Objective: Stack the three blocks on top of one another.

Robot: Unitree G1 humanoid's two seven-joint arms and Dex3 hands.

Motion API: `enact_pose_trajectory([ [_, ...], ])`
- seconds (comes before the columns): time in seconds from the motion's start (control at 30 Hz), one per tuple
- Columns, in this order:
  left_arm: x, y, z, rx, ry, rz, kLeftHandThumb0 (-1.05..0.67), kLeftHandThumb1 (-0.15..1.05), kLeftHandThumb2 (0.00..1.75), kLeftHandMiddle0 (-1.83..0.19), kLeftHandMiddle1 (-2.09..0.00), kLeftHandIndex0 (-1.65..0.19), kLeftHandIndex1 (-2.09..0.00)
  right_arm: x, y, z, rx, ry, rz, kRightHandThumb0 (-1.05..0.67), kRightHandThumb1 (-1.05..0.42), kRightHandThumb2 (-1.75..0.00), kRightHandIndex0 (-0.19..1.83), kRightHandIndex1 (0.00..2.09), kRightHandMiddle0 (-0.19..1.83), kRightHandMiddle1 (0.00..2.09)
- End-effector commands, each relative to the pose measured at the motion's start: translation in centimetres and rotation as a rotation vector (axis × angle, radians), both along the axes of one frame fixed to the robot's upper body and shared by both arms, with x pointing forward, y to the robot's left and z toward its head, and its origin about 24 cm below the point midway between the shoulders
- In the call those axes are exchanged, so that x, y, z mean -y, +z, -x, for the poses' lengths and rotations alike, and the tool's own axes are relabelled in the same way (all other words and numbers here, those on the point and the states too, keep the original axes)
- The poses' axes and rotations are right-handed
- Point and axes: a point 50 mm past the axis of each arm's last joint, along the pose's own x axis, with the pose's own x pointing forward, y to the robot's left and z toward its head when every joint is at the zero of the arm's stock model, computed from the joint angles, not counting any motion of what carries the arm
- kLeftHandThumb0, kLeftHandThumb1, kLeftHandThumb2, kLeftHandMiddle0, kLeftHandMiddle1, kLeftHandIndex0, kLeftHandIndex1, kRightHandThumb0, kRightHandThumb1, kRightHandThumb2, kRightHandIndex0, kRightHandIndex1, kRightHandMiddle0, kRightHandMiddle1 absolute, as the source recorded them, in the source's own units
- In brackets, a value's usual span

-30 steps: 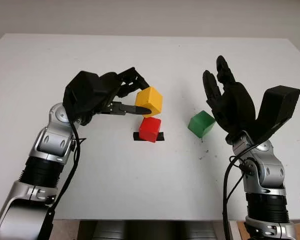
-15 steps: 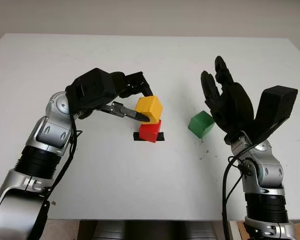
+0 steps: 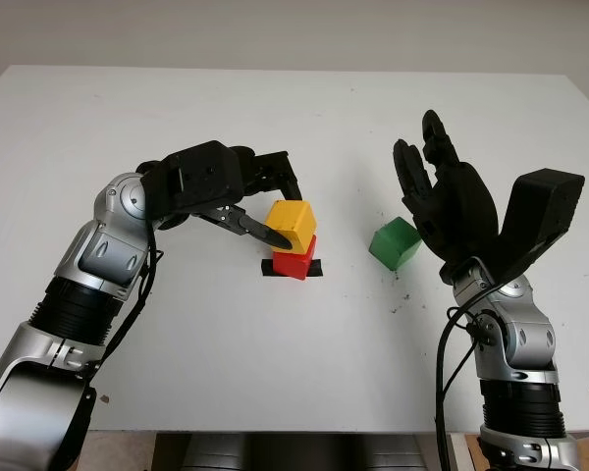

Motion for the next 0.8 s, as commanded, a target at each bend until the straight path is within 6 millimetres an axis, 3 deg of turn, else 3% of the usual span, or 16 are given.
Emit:
enact_pose_trajectory([
  [0.0,0.57,0.34,0.17,0.029,-0.013,-0.005,-0.39,1.00,0.05,-0.20,-0.06,-0.18,-1.82,-0.06,0.38,0.24,0.025,0.002,-0.004,-0.52,-1.05,-0.41,-0.19,0.00,-0.19,0.00],
  [0.5,0.88,0.11,0.44,0.074,-0.035,-0.043,-0.40,1.02,0.06,-0.18,-0.05,-0.14,-1.89,-0.09,0.31,0.29,0.025,0.001,-0.009,-0.51,-1.05,-0.41,-0.19,0.00,-0.19,0.00],
  [0.77,0.95,-0.06,0.42,0.085,-0.047,-0.059,-0.40,1.02,0.05,-0.20,-0.06,-0.16,-1.83,-0.04,0.24,0.37,0.019,-0.005,-0.017,-0.51,-1.05,-0.40,-0.19,0.00,-0.19,0.00],
])
